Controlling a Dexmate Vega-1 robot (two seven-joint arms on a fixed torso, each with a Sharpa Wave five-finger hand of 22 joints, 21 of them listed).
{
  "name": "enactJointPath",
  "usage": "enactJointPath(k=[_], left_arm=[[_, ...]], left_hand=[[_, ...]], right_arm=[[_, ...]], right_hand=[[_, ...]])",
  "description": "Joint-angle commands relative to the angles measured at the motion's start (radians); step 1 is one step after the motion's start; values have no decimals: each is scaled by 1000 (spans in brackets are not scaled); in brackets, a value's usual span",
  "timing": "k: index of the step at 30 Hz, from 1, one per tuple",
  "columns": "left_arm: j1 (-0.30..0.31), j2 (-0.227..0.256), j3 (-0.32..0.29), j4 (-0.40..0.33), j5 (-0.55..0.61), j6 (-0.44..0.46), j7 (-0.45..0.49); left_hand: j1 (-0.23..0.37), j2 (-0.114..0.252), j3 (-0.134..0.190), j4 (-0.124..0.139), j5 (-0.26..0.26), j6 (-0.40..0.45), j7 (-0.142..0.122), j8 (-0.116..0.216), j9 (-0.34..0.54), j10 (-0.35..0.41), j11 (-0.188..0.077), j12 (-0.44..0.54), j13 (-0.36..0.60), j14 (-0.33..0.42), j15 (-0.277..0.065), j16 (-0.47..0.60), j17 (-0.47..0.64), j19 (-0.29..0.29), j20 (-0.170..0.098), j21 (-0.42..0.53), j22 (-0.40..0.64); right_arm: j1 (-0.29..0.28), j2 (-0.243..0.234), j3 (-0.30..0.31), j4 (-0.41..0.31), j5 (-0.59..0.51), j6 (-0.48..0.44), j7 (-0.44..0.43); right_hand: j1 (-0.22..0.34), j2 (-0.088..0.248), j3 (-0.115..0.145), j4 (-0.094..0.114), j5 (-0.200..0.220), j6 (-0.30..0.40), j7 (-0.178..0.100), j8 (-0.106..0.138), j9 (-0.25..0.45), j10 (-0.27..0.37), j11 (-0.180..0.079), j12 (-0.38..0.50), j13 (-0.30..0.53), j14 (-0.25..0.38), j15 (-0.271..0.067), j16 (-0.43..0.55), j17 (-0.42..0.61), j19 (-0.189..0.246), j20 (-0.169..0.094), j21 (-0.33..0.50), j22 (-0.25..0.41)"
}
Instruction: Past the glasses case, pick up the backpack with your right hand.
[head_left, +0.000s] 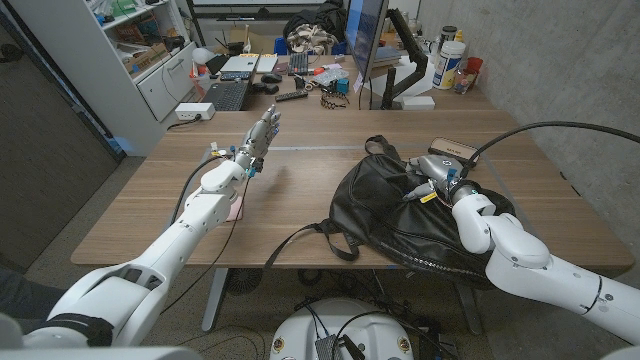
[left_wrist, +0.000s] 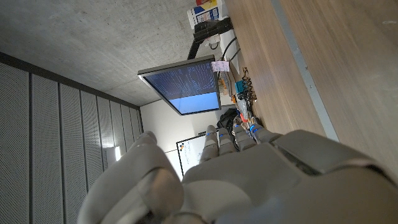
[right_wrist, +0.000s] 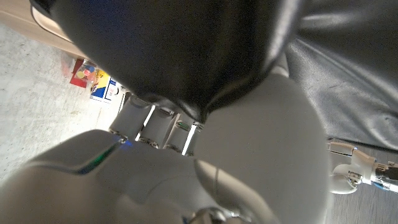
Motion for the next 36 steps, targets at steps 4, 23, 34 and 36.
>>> enactJointPath(k=[4, 23, 34, 36], left_arm=[[-14, -5, 5, 6, 7, 4, -5], [-28, -18, 12, 28, 12, 6, -12], [-31, -21, 14, 26, 15, 12, -9], [-29, -21, 15, 24, 17, 12, -7]], left_hand=[[0, 10, -4, 0, -3, 9, 2, 5, 5, 4, -1, 7, 4, -4, 1, 5, 3, -3, -3, 6, 5], [1, 12, -6, 0, -4, 10, 2, 4, 5, 4, 0, 7, 4, -5, 1, 5, 3, -4, -5, 7, 5], [2, 13, -7, -1, -5, 10, 2, 4, 5, 4, -1, 7, 4, -4, 0, 5, 3, -5, -6, 7, 5], [2, 14, -8, -1, -5, 10, 3, 3, 5, 4, -2, 7, 4, -4, 0, 5, 3, -5, -6, 7, 5]], right_arm=[[-33, -49, 60, -85, -9, -44, -8], [-77, -98, 131, -159, 3, -65, -21], [-106, -118, 178, -184, 23, -58, -48], [-108, -120, 183, -189, 21, -61, -50]], right_hand=[[354, 359, -9, 0, 6, -4, -5, 5, 1, -8, -3, 21, 1, 27, -99, 8, -6, -8, -61, 14, 0], [364, 362, -18, -1, 7, -9, -4, 10, 5, -36, -3, 81, 0, 31, -98, 28, -23, -22, -62, 47, -10], [367, 364, -21, -1, 6, -7, -4, 12, 1, -50, -4, 113, -1, 26, -100, 35, -28, -26, -60, 70, -15], [368, 364, -22, -1, 6, -7, -4, 13, 1, -52, -4, 116, -1, 25, -100, 35, -29, -27, -60, 73, -16]])
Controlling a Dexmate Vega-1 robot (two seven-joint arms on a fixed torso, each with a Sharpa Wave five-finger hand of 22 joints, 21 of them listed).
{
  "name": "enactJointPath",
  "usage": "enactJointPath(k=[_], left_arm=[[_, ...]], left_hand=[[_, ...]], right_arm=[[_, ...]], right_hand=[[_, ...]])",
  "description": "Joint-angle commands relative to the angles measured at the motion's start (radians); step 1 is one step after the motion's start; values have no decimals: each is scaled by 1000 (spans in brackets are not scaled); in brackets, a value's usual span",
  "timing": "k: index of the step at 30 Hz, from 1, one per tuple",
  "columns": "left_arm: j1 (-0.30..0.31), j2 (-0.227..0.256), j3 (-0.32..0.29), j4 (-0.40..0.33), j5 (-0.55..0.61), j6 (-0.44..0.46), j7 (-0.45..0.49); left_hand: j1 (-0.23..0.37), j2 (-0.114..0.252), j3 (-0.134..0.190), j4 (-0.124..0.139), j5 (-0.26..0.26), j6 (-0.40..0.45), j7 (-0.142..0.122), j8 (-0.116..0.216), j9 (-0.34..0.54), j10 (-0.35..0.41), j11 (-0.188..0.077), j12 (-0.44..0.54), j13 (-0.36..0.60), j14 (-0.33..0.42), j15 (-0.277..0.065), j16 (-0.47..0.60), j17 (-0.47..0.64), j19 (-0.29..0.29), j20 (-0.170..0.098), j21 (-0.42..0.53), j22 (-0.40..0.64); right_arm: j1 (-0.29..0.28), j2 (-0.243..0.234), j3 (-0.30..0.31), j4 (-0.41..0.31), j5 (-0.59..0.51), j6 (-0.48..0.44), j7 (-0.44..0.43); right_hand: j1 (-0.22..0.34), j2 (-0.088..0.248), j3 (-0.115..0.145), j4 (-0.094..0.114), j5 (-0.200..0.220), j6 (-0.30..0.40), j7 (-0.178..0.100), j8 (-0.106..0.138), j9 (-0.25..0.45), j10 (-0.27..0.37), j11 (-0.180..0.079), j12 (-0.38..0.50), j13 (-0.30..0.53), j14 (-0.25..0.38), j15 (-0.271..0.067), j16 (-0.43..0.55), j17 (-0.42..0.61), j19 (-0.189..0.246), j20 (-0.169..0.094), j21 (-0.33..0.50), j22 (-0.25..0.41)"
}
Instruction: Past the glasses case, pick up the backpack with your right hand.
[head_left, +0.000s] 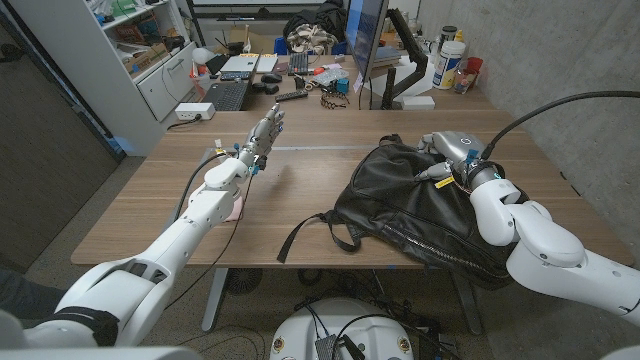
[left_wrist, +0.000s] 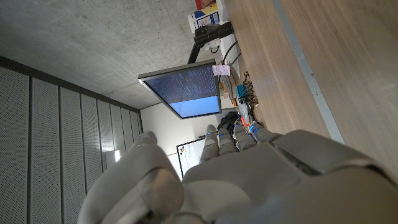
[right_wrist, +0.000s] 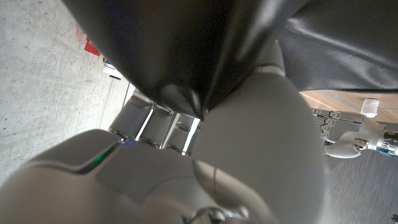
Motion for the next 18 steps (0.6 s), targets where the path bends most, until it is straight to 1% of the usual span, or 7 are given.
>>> enactJointPath(k=[1, 18], left_arm=[[-2, -3, 4, -2, 5, 7, 4], [10, 5, 4, -32, 8, 23, 21]], left_hand=[[-2, 10, -4, 3, -5, 7, -1, 3, 5, 4, -3, 7, 4, -4, -1, 5, 3, -5, -6, 3, 5], [0, 12, -5, 3, -6, 7, 1, 3, 5, 5, -2, 7, 4, -3, -1, 5, 3, -6, -6, 4, 5]], right_arm=[[-28, -25, 48, -34, 13, 1, -25], [-52, -46, 111, -70, 15, -11, -38]], right_hand=[[360, 357, -6, 0, 6, -4, 1, 5, 3, -7, -3, 14, 0, 28, -100, 9, 2, -6, -68, 12, 1], [362, 358, -10, 1, 7, -6, 0, 7, -1, -23, -4, 51, -1, 25, -100, 22, -8, -16, -68, 40, -9]])
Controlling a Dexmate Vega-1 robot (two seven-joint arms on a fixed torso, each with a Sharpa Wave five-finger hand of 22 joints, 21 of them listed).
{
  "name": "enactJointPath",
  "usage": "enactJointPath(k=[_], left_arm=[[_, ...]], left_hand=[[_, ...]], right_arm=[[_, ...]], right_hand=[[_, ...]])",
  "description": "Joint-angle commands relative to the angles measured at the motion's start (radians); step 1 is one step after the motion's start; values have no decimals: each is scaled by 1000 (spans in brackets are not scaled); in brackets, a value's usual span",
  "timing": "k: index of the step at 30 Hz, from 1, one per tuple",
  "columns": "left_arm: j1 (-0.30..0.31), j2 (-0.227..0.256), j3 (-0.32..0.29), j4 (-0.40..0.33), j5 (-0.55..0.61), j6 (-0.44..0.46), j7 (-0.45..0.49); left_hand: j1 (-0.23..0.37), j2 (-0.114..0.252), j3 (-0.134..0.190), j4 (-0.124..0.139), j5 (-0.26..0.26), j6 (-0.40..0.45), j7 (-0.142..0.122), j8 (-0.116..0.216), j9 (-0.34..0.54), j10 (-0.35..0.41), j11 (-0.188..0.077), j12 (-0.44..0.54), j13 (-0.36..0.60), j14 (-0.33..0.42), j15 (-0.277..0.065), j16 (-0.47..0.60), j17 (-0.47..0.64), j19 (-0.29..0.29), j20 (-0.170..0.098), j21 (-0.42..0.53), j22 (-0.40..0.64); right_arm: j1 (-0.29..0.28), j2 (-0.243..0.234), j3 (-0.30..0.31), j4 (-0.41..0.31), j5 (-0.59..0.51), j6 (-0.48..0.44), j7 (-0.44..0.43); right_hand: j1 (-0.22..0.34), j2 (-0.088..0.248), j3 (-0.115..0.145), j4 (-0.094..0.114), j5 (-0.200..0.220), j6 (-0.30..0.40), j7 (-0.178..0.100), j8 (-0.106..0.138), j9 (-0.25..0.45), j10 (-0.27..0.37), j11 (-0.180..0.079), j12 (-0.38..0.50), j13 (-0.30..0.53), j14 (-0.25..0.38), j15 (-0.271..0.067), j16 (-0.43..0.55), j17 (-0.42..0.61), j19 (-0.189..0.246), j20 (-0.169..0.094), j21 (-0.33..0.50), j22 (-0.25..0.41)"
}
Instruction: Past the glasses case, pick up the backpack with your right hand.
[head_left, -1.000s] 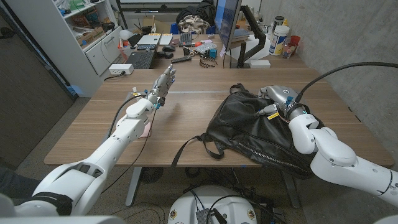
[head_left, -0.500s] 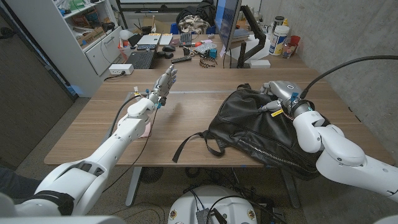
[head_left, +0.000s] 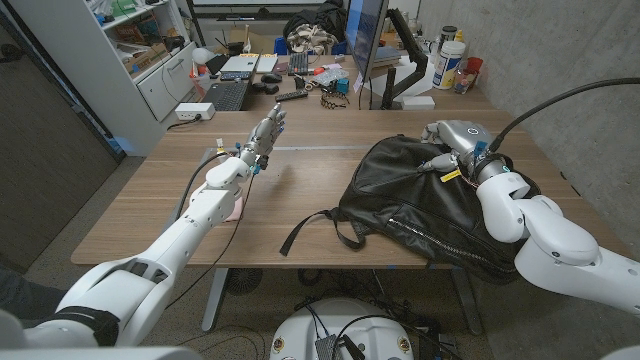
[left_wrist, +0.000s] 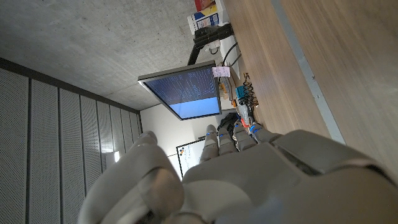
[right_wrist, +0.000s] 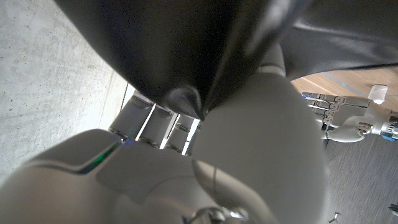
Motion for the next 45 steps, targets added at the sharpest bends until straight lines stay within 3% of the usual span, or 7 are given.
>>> enactJointPath(k=[1, 10, 34, 45], left_arm=[[7, 6, 1, -17, 3, 12, 11], [-2, 2, 4, -5, 3, 12, 5], [-23, -5, 2, 42, -1, -4, -22], [-18, 3, -2, 29, 1, -1, -20]], left_hand=[[0, 12, -1, -1, -6, 8, 2, 3, 5, 4, -2, 7, 4, -3, -1, 5, 3, -2, -3, 4, 5], [1, 13, -2, -2, -7, 8, 2, 3, 5, 4, -3, 6, 4, -3, 0, 5, 3, -4, -2, 4, 5], [3, 15, -5, -3, -9, 9, 4, 2, 5, 3, -1, 6, 4, -3, 0, 5, 3, -4, -5, 5, 6], [4, 16, -6, -3, -9, 10, 4, 2, 5, 4, 0, 6, 5, -4, 0, 5, 3, -5, -5, 5, 6]], right_arm=[[-19, -17, 48, -27, 5, -10, -8], [-20, -25, 87, -49, 15, -22, 5], [38, -43, 83, -112, -52, -77, 62], [12, -63, 175, -153, -16, -101, 96]], right_hand=[[363, 358, -6, -4, 8, -4, 1, 10, 2, -2, 0, 13, 4, 26, -100, 13, 2, -3, -77, 13, -1], [364, 359, -7, -4, 8, -5, 1, 11, 2, -7, 0, 25, 3, 25, -100, 19, -1, -7, -77, 24, -5], [363, 361, -10, -2, 8, -9, 1, 14, 2, -15, -2, 46, 3, 23, -100, 31, -11, -18, -77, 50, -18], [360, 362, -12, 0, 8, -12, 1, 13, -1, -16, -2, 50, 3, 24, -100, 36, -21, -21, -77, 61, -25]])
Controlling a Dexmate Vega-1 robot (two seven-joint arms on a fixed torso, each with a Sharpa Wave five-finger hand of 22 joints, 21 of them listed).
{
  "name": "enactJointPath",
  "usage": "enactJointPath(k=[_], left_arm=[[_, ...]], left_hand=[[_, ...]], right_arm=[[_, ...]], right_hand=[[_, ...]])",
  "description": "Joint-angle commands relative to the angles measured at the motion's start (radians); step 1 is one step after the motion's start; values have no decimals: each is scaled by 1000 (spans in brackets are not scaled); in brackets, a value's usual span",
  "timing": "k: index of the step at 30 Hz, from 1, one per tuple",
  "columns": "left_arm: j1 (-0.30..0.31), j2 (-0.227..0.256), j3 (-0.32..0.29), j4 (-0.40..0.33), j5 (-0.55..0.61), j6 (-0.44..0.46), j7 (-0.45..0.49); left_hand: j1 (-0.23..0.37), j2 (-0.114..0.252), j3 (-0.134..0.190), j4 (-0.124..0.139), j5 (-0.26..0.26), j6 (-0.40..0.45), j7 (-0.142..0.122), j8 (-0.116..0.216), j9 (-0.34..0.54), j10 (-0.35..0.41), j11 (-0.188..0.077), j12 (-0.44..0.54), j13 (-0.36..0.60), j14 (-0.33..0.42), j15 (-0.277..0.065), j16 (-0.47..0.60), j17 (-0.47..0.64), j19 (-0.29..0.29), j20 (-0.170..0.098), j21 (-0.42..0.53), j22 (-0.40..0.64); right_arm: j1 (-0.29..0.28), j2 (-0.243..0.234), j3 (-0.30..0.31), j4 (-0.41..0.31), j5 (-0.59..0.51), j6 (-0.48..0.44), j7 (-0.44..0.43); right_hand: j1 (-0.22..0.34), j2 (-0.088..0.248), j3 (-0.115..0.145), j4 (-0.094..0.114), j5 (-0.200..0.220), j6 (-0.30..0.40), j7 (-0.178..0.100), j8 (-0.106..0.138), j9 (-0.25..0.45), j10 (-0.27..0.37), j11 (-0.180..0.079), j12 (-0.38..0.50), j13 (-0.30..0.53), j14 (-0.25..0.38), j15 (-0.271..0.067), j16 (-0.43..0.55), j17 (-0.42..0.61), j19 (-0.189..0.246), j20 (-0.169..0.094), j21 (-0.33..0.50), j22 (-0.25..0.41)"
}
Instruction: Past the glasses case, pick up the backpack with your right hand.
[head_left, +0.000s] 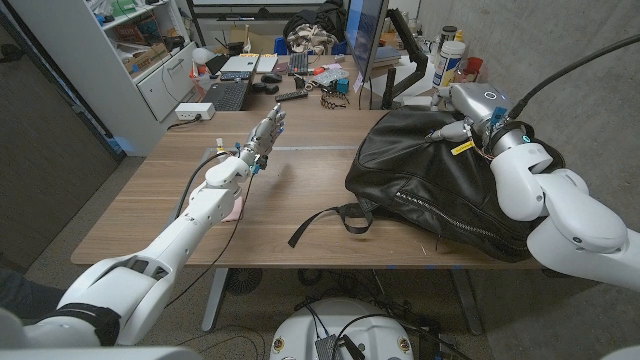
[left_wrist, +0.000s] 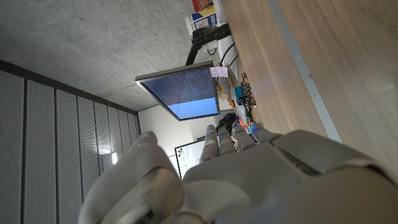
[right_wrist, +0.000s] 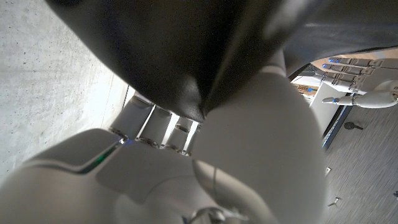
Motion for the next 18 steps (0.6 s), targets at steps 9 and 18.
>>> enactJointPath(k=[9, 18], left_arm=[[-5, 7, -1, 4, 2, 2, -9], [-13, 1, 0, 26, 0, -2, -20]], left_hand=[[1, 13, -4, 0, -3, 10, 5, 2, 5, 4, 0, 6, 4, -4, 0, 5, 3, -5, -6, 6, 6], [2, 14, -5, -1, -3, 11, 4, 2, 5, 4, -1, 6, 5, -3, 0, 5, 3, -6, -6, 6, 6]], right_arm=[[-13, -16, 148, -59, 70, -35, 67], [15, -19, 169, -77, 92, -55, 90]], right_hand=[[361, 361, -6, -1, 4, -3, 0, 7, 0, -4, -3, 7, 3, 24, -100, 15, -15, -8, -83, 19, -6], [360, 362, -6, -1, 5, -2, 0, 12, 3, -4, -2, 8, 3, 24, -99, 23, -20, -11, -82, 30, -13]])
